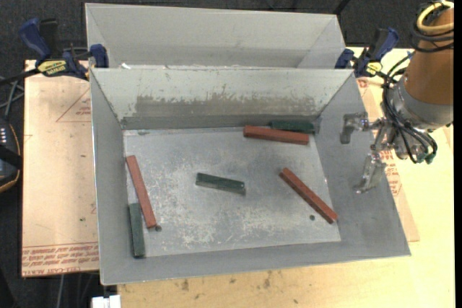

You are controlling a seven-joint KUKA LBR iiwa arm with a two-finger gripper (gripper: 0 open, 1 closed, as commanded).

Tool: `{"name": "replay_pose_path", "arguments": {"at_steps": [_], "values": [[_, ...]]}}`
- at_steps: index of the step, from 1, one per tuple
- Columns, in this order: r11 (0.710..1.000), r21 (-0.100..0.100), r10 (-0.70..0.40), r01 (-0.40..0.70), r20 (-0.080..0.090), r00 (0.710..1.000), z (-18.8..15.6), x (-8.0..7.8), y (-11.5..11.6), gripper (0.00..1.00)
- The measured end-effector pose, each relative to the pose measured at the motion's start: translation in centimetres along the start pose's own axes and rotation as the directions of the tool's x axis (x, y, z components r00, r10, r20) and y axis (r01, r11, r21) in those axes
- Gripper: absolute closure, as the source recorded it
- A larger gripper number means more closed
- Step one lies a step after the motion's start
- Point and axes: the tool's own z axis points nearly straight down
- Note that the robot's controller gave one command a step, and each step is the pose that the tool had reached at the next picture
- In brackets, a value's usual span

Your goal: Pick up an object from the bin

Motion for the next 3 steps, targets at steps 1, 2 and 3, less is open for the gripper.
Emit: {"name": "replay_pose_path", "arguments": {"at_steps": [1, 2, 3], "values": [[1.0, 0.0, 0.0, 0.0, 0.0, 1.0, 0.0, 0.0, 0.0, 0.0], [0.998, 0.0, 0.066, -0.066, 0.005, 0.998, 4.6, 1.2, 1.0, 0.0], [0.996, 0.0, 0.092, -0.092, 0.005, 0.996, 11.2, 0.1, 1.6, 0.0]]}}
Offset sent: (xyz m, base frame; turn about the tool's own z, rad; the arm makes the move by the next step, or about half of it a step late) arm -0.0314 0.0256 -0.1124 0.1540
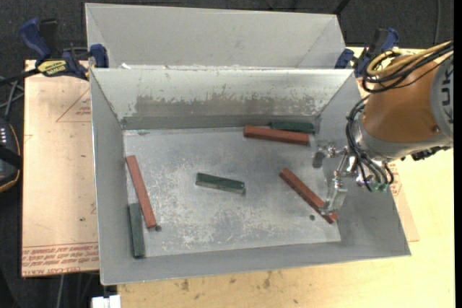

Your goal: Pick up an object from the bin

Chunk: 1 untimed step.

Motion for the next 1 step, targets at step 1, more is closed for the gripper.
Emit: {"name": "replay_pose_path", "arguments": {"at_steps": [1], "values": [[0.996, -0.002, -0.089, 0.089, -0.004, 0.996, 4.68, -0.48, -2.43, 0.0]]}}
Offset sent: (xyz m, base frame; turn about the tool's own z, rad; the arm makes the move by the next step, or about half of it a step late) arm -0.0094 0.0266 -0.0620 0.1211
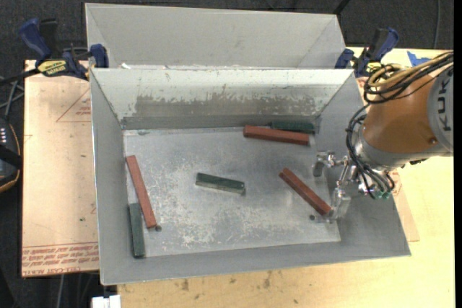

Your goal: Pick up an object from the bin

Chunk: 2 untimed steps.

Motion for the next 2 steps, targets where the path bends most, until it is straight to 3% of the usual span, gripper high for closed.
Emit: {"name": "replay_pose_path", "arguments": {"at_steps": [1, 2], "values": [[0.978, 0.0, 0.207, -0.207, -0.002, 0.978, 1.52, 1.18, 5.27, 1.0], [0.978, 0.0, 0.207, -0.207, -0.002, 0.978, 1.52, 1.18, 5.27, 1.0]]}}
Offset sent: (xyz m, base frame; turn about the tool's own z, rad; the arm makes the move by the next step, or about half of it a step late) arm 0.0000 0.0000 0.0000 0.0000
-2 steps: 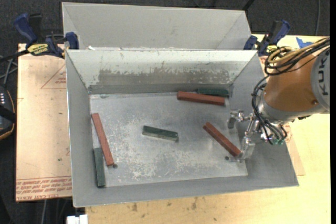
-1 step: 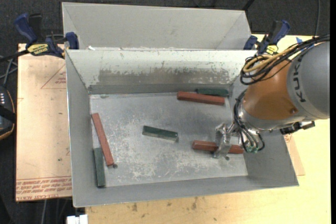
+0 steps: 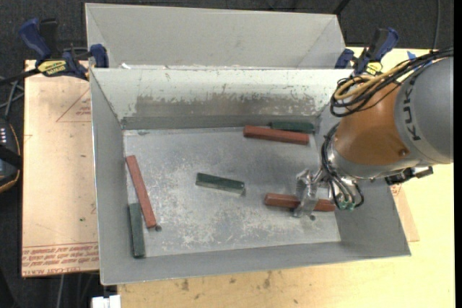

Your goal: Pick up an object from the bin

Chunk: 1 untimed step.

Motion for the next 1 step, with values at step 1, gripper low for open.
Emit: {"name": "replay_pose_path", "arguments": {"at_steps": [1], "values": [[0.999, 0.001, -0.037, 0.037, 0.003, 0.999, -12.98, 0.59, -0.46, 1.0]]}}
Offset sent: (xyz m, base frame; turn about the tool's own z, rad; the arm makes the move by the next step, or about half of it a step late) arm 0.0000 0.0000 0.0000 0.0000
